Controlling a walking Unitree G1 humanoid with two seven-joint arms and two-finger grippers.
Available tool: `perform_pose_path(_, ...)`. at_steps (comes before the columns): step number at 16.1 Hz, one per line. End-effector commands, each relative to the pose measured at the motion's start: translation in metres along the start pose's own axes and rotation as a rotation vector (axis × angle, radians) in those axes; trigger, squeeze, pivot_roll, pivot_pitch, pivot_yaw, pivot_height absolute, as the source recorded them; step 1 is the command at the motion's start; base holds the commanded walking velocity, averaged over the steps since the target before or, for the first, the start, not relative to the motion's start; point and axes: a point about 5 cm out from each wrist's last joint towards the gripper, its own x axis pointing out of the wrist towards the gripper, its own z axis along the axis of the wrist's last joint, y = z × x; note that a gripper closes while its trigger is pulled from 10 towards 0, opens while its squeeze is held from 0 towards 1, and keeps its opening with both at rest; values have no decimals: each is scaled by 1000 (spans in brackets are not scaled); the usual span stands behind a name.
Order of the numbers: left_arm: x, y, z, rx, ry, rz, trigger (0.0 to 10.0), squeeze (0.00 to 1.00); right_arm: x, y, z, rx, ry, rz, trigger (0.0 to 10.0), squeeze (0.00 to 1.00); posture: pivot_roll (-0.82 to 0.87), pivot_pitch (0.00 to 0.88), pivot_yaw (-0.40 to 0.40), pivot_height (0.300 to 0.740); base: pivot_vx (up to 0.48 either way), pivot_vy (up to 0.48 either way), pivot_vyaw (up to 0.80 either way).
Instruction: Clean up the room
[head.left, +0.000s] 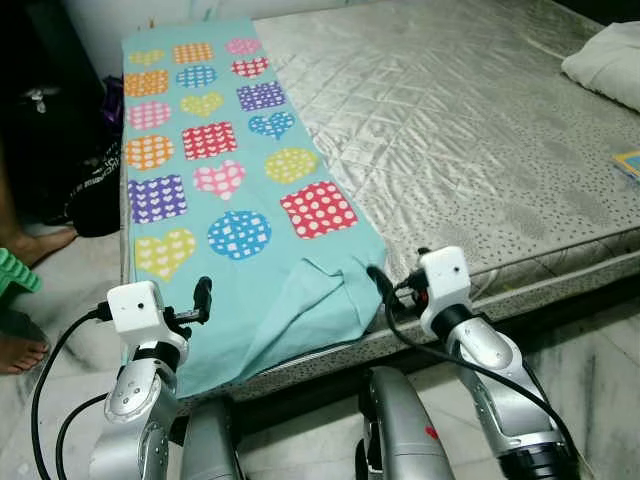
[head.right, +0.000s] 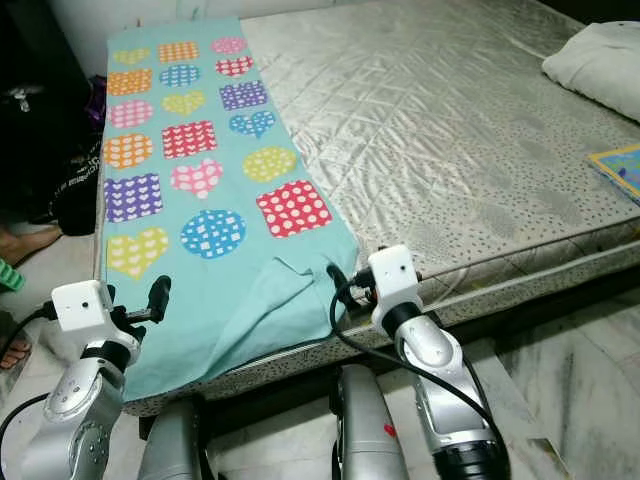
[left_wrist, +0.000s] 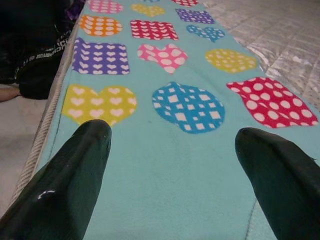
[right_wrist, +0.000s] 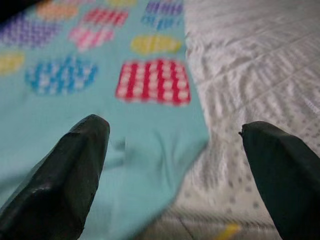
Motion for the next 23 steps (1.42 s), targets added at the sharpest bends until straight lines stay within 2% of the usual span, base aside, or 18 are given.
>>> perform_pose_path(1,1,5,1,2,14,16,10000,0,2,7,-5,-27,53,58,10000,0,-139,155,33,550,0,0,0)
perform_pose_path(2,2,4,-1,0,30,1,10000,0,2,16,-8,-48,109,174,10000,0,-138,163,34,550,0,0,0)
perform_pose_path(3,3,2,-1,-1,41,-8,10000,0,2,21,-9,-43,131,214,10000,0,-137,170,36,550,0,0,0)
perform_pose_path(5,5,-2,-2,-2,59,-27,10000,0,9,27,-5,-19,121,197,10000,0,-131,179,37,550,0,0,0)
perform_pose_path(7,5,-7,1,12,53,-46,10000,0,17,35,1,42,97,180,10000,0,-113,190,39,550,0,0,0)
perform_pose_path(10,-1,-5,2,17,61,-43,10000,0,26,45,11,29,61,184,10000,0,-87,204,45,550,0,0,267)
perform_pose_path(14,-1,-3,4,28,66,-47,10000,0,29,43,11,32,64,147,10000,0,-78,207,56,550,0,0,800)
perform_pose_path(15,-1,-4,4,29,70,-51,10000,0,30,39,11,49,61,109,10000,0,-77,210,59,550,0,0,0)
perform_pose_path(19,-1,-5,4,33,90,-62,10000,0,39,15,20,38,25,-175,10000,0,-46,211,61,550,0,0,0)
perform_pose_path(23,-1,-6,8,36,89,-67,10000,0,49,12,25,8,18,-252,10000,0,-20,211,58,550,0,0,0)
